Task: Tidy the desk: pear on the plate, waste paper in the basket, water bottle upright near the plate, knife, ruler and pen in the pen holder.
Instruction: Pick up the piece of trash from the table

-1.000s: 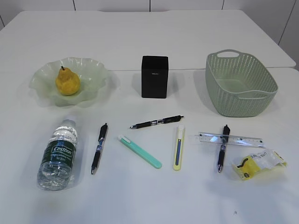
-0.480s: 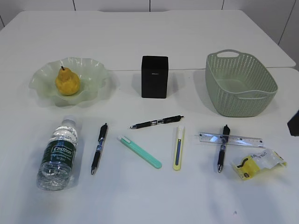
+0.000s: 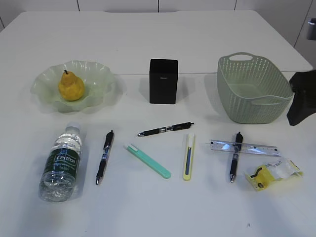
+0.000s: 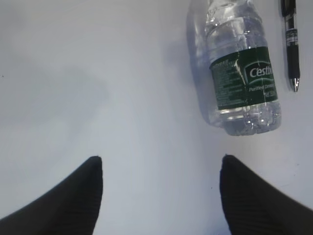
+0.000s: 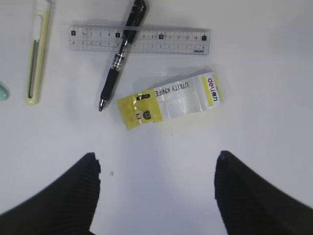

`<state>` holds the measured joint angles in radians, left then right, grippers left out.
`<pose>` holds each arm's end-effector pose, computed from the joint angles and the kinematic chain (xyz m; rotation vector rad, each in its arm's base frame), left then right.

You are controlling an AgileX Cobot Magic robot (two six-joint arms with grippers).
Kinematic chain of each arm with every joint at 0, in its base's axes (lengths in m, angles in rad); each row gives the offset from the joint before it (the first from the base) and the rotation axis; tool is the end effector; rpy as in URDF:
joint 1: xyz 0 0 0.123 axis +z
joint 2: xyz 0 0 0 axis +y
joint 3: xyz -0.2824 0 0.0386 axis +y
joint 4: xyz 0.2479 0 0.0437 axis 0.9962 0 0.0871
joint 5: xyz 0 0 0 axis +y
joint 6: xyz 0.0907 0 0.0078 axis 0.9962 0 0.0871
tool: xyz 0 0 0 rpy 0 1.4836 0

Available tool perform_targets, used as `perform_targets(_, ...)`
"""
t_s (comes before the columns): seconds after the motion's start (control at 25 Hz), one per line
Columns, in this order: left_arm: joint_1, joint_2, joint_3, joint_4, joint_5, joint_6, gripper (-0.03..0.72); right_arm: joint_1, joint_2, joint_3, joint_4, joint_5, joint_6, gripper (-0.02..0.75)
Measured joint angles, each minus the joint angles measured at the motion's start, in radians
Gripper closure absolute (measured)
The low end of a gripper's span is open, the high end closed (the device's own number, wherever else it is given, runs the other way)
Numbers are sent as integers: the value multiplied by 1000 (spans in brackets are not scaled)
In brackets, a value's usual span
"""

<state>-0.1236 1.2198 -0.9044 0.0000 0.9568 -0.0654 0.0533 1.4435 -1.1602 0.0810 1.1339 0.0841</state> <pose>0.2208 -0.0274 0.2817 0.0802 2.7559 -0.0508 0.2736 0.0213 0.2925 0.0816 2.9025 0.1365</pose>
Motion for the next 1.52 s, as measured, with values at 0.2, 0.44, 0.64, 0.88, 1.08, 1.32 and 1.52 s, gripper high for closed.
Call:
perform_targets(0.2, 0, 0, 0, 0, 3, 0, 160, 0, 67, -11, -10, 0, 74, 198)
perform_targets(0.44, 0, 0, 0, 0, 7, 0, 160, 0, 93, -11, -25, -62, 339, 198)
perform_targets(0.64, 0, 0, 0, 0, 7, 0, 160, 0, 130, -11, -30, -106, 672, 198)
perform_targets(0.88, 0, 0, 0, 0, 8, 0, 160, 0, 139, -11, -57, -167, 755, 198)
perform_targets(1.08, 0, 0, 0, 0, 6, 0, 160, 0, 155, -11, -118, -153, 966, 198)
perform_targets(1.32, 0, 0, 0, 0, -2, 0, 160, 0, 227, -11, -99, -122, 1020, 199)
perform_targets(1.52, 0, 0, 0, 0, -3, 0, 160, 0, 288, -11, -27, -135, 973, 199)
